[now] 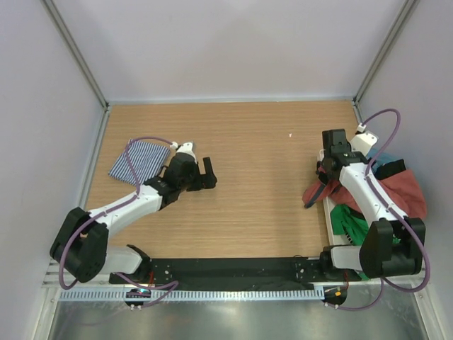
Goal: Fold and stack the tank tops
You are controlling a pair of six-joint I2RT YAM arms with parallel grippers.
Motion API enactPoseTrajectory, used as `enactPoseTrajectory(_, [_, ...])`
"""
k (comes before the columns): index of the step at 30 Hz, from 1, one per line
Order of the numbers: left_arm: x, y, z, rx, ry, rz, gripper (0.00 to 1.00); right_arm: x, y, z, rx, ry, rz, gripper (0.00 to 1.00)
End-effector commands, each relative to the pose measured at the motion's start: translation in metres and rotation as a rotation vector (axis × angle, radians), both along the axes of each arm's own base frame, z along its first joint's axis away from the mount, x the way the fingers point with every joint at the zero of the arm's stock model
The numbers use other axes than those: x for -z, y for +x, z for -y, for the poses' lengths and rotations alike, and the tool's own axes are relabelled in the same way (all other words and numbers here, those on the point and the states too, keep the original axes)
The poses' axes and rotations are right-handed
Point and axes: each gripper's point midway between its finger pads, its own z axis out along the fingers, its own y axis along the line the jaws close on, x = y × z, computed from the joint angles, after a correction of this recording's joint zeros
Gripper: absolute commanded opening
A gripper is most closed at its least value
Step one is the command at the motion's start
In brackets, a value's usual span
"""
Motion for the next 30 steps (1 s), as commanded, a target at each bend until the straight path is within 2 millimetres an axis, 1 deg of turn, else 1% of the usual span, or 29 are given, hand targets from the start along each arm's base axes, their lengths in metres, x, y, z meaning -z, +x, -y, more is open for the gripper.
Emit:
enactPoseTrajectory(1, [-0.009, 0.022, -0.004, -0.006, 0.037, 0.149, 1.0, -0.02, 0.021, -0.002, 0.027, 0.038, 0.127, 0.83])
enactPoseTrajectory(2, [-0.008, 0.021, -0.006, -0.011, 0.052, 0.141, 0.99, -0.022, 0.022, -0.002, 0.026, 0.044, 0.145, 0.69])
enactPoseTrajectory(3, [-0.006, 0.021, -0.006, -0.015, 0.051, 0.139, 1.0, -0.024, 0.023, -0.003, 0.023, 0.052, 0.157, 0.37])
enactPoseTrajectory(4, [-0.002, 0.022, -0.006, -0.015, 0.049, 0.135, 0.99, -0.03, 0.022, -0.004, 0.023, 0.064, 0.184, 0.2])
enactPoseTrajectory(5, [-0.002, 0.022, -0.004, -0.012, 0.039, 0.136, 0.99, -0.036, 0.023, -0.007, 0.016, 0.08, 0.198, 0.04])
enactPoseTrajectory(6, [-0.002, 0.022, -0.003, -0.011, 0.037, 0.137, 0.98, -0.043, 0.021, -0.007, 0.017, 0.083, 0.209, 0.01])
enactPoseTrajectory(7, [-0.001, 0.022, -0.003, -0.01, 0.038, 0.134, 0.98, -0.056, 0.02, -0.009, 0.002, 0.086, 0.239, 0.01])
enactPoseTrajectory(8, [-0.001, 0.023, -0.003, -0.012, 0.034, 0.139, 0.98, -0.077, 0.024, -0.012, -0.016, 0.085, 0.285, 0.01])
enactPoseTrajectory(9, [-0.001, 0.022, -0.003, -0.012, 0.034, 0.139, 0.98, -0.095, 0.029, -0.026, -0.075, 0.082, 0.322, 0.01])
enactPoseTrajectory(10, [-0.001, 0.021, -0.003, -0.012, 0.029, 0.143, 0.98, -0.117, 0.032, -0.038, -0.165, 0.044, 0.34, 0.01])
enactPoseTrajectory(11, [-0.002, 0.022, -0.003, -0.012, 0.026, 0.147, 0.98, -0.158, 0.039, -0.054, -0.22, 0.032, 0.426, 0.01])
enactPoseTrajectory(12, [-0.002, 0.021, -0.003, -0.014, 0.025, 0.15, 0.97, -0.18, 0.04, -0.069, -0.271, 0.006, 0.452, 0.01])
enactPoseTrajectory(13, [-0.003, 0.022, -0.004, -0.017, 0.027, 0.151, 0.98, -0.201, 0.04, -0.113, -0.403, 0.005, 0.482, 0.01])
enactPoseTrajectory(14, [-0.002, 0.022, -0.006, -0.021, 0.033, 0.151, 0.97, -0.239, 0.043, -0.135, -0.493, -0.018, 0.524, 0.01])
enactPoseTrajectory(15, [-0.003, 0.023, -0.009, -0.038, 0.045, 0.158, 0.97, -0.256, 0.043, -0.158, -0.579, -0.005, 0.544, 0.01])
enactPoseTrajectory(16, [-0.002, 0.023, -0.012, -0.045, 0.056, 0.158, 0.97, -0.27, 0.039, -0.195, -0.697, 0.026, 0.561, 0.01])
enactPoseTrajectory(17, [-0.001, 0.023, -0.015, -0.057, 0.068, 0.16, 0.97, -0.307, 0.033, -0.213, -0.785, 0.059, 0.631, 0.01])
enactPoseTrajectory(18, [-0.001, 0.023, -0.017, -0.064, 0.073, 0.162, 0.97, -0.312, 0.035, -0.24, -0.888, 0.061, 0.616, 0.01])
enactPoseTrajectory(19, [-0.003, 0.023, -0.02, -0.075, 0.077, 0.168, 0.97, -0.326, 0.031, -0.255, -0.947, 0.07, 0.639, 0.01])
enactPoseTrajectory(20, [-0.004, 0.023, -0.022, -0.081, 0.079, 0.174, 0.97, -0.36, 0.016, -0.272, -1.02, 0.084, 0.711, 0.01])
enactPoseTrajectory(21, [-0.003, 0.023, -0.022, -0.084, 0.079, 0.177, 0.98, -0.367, 0.018, -0.278, -1.025, 0.067, 0.717, 0.01])
enactPoseTrajectory(22, [-0.003, 0.023, -0.025, -0.094, 0.087, 0.181, 0.98, -0.381, 0.017, -0.267, -0.969, 0.057, 0.746, 0.01])
enactPoseTrajectory(23, [-0.004, 0.023, -0.027, -0.101, 0.09, 0.183, 0.98, -0.407, 0.011, -0.256, -0.934, 0.064, 0.806, 0.01])
enactPoseTrajectory(25, [-0.004, 0.023, -0.033, -0.126, 0.108, 0.189, 0.98, -0.421, 0.01, -0.244, -0.877, 0.045, 0.826, 0.01])
enactPoseTrajectory(26, [-0.005, 0.024, -0.036, -0.144, 0.116, 0.193, 0.98, -0.428, 0.006, -0.241, -0.887, 0.054, 0.841, 0.01])
enactPoseTrajectory(27, [-0.009, 0.024, -0.04, -0.163, 0.118, 0.2, 0.98, -0.43, 0.0, -0.241, -0.91, 0.066, 0.849, 0.01])
enactPoseTrajectory(28, [-0.008, 0.023, -0.045, -0.182, 0.129, 0.196, 0.99, -0.426, -0.001, -0.246, -0.931, 0.092, 0.845, 0.01])
enactPoseTrajectory(29, [-0.011, 0.024, -0.054, -0.237, 0.144, 0.206, 0.99, -0.404, 0.0, -0.265, -1.017, 0.109, 0.788, 0.01])
enactPoseTrajectory(30, [-0.012, 0.024, -0.059, -0.262, 0.15, 0.21, 1.0, -0.391, -0.002, -0.272, -1.059, 0.119, 0.757, 0.1])
